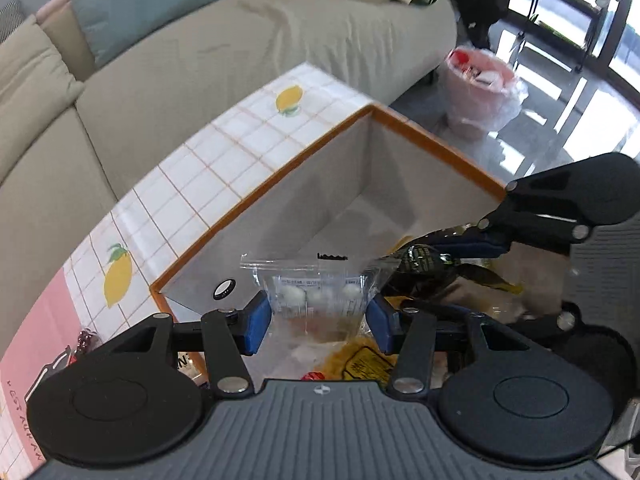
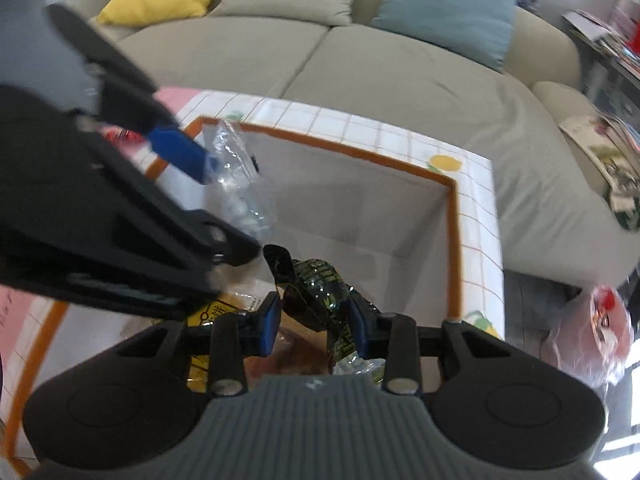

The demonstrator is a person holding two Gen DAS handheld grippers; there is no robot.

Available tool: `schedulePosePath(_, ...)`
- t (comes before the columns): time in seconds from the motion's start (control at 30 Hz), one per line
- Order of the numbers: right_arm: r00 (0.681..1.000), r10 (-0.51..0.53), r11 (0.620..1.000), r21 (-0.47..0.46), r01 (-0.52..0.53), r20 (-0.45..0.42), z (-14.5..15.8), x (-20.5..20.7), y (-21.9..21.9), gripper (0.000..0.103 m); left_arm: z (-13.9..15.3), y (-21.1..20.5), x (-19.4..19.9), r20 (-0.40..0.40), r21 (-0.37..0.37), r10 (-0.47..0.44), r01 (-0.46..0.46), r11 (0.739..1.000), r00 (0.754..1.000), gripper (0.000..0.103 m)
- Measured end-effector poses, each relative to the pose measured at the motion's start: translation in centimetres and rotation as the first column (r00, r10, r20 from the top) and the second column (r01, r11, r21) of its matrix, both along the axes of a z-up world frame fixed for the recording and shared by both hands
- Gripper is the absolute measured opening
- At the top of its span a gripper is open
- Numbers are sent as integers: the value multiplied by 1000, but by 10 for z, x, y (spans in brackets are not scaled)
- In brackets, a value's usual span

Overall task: Organize snacks
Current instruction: 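Lower both bags into the box and open both tools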

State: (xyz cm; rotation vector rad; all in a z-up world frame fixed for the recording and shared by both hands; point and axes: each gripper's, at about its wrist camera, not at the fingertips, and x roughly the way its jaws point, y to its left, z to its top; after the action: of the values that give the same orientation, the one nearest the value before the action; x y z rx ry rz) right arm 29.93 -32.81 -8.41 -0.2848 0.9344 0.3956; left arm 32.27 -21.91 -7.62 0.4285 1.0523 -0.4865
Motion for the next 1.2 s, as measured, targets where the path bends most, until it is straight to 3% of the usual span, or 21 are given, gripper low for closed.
schedulePosePath(0.23, 998, 53, 997, -50, -54, -28, -17, 15, 10, 35, -18, 5, 16, -22, 1, 20, -20, 1000, 1000, 60)
schedulePosePath(0.5, 999, 2, 999, -39, -4, -44, -22, 23, 6, 36, -18, 15, 21, -38, -57, 41, -43, 997, 998, 68)
schedulePosePath(0.8, 999, -36, 999, -36, 35, -31, -15, 20, 7, 45, 5, 29, 17, -17, -125, 64, -66, 990, 998, 80)
schedulePosePath(1.2, 994, -110, 994, 26, 110, -21, 7, -1, 9, 47, 45, 64, -15, 38, -161, 144, -137, 977, 989, 80)
